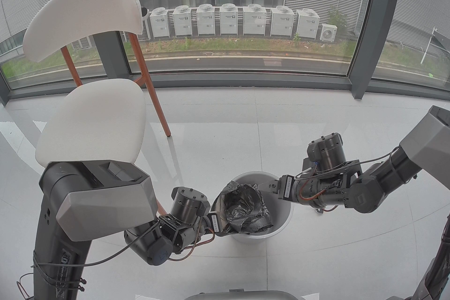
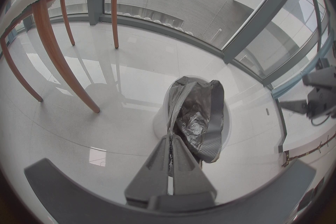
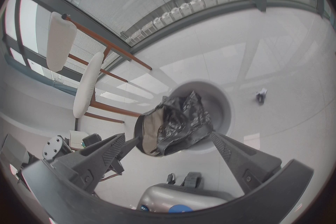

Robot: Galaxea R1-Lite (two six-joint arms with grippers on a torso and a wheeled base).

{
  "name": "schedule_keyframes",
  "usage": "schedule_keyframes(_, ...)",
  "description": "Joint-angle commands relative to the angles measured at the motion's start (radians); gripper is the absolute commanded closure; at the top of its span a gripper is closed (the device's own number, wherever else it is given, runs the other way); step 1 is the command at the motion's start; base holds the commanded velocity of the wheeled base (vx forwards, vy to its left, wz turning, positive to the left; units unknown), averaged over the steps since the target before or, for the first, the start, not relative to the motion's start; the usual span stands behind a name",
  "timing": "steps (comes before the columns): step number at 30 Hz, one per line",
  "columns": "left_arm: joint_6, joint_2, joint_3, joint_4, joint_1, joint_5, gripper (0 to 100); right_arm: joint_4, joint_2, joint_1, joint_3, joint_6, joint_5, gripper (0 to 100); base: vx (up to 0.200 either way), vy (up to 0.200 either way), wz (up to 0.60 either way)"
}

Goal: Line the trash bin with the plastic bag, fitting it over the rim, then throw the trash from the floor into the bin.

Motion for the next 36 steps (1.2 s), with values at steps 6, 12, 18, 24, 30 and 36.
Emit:
schedule_keyframes(6, -0.037, -0.024, -0.062, 0.006, 0.007, 0.0, 100, 0.139, 0.088, 0.056, -0.16, 0.122, 0.043, 0, 0.0, 0.0, 0.0)
schedule_keyframes(12, -0.127, -0.125, -0.057, 0.046, 0.001, -0.005, 100, 0.188, 0.114, 0.064, -0.237, 0.206, 0.041, 0, 0.0, 0.0, 0.0)
schedule_keyframes(18, -0.271, -0.208, -0.107, 0.233, 0.002, -0.016, 100, 0.192, 0.128, 0.104, -0.226, 0.21, 0.021, 0, 0.0, 0.0, 0.0)
schedule_keyframes(24, -0.28, -0.205, -0.1, 0.231, -0.005, -0.016, 100, 0.184, 0.183, 0.122, -0.229, 0.21, -0.009, 0, 0.0, 0.0, 0.0)
schedule_keyframes(30, -0.273, -0.211, -0.099, 0.23, -0.007, -0.017, 100, 0.176, 0.2, 0.116, -0.228, 0.213, -0.006, 0, 0.0, 0.0, 0.0)
schedule_keyframes(36, -0.274, -0.213, -0.099, 0.23, -0.009, -0.013, 100, 0.176, 0.191, 0.114, -0.225, 0.214, -0.006, 0, 0.0, 0.0, 0.0)
